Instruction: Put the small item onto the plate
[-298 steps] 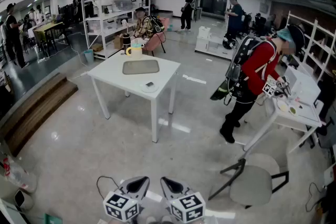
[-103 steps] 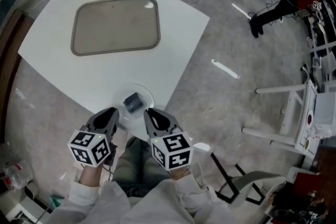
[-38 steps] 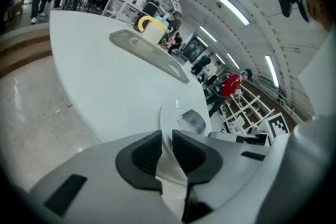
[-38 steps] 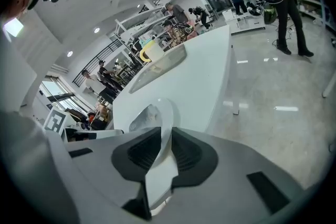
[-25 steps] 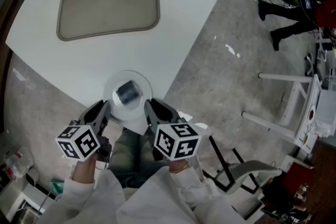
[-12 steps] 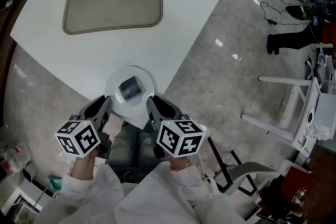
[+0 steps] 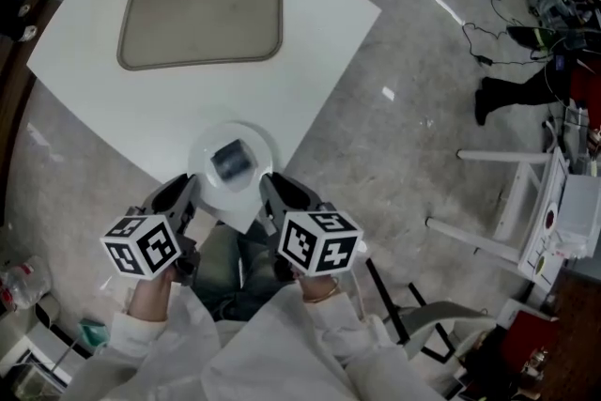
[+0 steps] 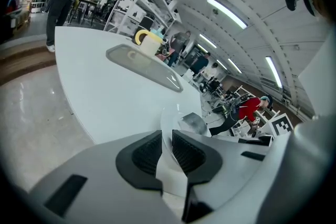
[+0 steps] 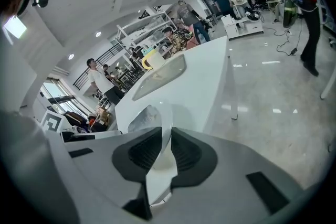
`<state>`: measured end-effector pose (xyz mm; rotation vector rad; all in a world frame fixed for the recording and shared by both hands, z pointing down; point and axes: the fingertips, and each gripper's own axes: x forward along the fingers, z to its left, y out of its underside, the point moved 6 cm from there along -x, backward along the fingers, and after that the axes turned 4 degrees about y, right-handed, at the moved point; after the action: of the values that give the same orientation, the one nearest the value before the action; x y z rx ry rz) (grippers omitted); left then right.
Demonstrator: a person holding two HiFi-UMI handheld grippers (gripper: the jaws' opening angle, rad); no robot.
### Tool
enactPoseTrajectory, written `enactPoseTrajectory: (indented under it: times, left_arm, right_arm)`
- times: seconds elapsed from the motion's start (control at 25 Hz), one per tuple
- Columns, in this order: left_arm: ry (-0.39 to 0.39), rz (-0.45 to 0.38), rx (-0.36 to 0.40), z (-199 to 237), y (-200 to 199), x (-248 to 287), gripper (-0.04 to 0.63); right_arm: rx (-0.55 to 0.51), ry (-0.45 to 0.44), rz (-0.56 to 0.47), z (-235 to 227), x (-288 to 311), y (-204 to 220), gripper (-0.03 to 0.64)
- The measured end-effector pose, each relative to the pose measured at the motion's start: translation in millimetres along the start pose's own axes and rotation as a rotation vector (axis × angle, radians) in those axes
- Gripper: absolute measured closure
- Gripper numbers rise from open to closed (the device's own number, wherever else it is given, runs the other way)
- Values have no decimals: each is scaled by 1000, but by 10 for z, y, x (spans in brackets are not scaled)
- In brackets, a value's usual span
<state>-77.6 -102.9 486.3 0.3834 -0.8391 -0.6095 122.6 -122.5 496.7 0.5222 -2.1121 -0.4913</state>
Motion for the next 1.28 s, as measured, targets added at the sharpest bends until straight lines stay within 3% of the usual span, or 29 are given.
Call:
enactPoseTrajectory:
  times: [0.56,1.28]
  left_arm:
    - [31,-4,10,84,-249,136,531]
    - [99,53,95,751,-1653,382,531]
  right_arm:
    - [-16,14,-17,53,136,-219,555]
    - [61,66,-74,713,1047,-1035,555]
